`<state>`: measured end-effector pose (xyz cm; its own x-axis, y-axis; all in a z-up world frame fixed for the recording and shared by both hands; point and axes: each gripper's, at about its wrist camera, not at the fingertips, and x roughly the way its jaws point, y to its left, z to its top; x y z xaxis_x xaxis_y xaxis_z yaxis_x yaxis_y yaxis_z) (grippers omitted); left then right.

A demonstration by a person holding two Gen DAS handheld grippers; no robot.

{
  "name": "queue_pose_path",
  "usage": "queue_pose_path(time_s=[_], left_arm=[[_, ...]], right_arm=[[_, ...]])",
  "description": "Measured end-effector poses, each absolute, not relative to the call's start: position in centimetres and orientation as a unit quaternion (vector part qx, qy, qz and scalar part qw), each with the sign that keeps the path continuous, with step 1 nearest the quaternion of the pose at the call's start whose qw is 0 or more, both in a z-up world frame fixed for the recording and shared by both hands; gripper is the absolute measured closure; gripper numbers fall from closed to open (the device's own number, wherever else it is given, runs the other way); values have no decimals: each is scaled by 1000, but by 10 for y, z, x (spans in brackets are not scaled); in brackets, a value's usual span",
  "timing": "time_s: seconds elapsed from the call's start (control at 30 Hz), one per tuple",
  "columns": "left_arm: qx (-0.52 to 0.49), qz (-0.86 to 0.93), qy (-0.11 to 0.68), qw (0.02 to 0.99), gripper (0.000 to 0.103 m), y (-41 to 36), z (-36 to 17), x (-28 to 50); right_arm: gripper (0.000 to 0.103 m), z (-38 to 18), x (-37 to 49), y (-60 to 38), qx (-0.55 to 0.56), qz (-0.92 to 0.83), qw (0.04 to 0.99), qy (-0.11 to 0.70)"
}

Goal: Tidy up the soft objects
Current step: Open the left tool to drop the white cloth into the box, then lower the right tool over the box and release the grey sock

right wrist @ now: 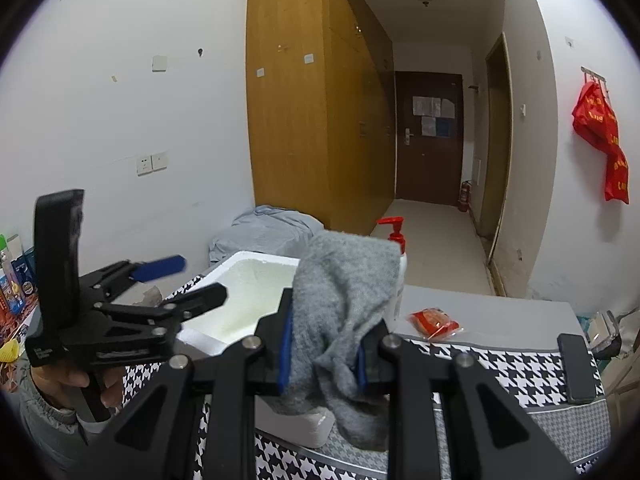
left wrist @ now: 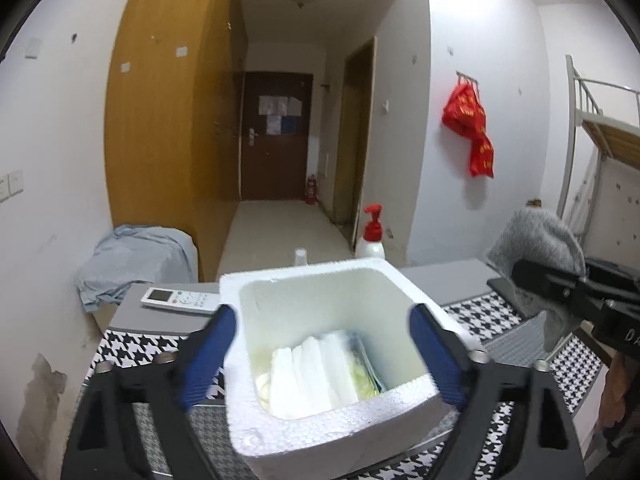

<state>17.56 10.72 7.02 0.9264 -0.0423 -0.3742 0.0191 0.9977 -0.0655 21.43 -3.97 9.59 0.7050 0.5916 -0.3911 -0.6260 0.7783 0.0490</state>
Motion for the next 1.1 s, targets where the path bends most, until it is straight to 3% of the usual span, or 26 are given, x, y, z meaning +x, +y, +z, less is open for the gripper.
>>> queue_pose_path(time_s=[0.03,1.1], left_arm=[[-28,-9,186,982,1,108,71,173],[-37,67,153,985,1,155,74,118]], right_arm=[[74,95,213,-39,-44,330,922,197],[74,89,218,-8,-63,377,903,195]])
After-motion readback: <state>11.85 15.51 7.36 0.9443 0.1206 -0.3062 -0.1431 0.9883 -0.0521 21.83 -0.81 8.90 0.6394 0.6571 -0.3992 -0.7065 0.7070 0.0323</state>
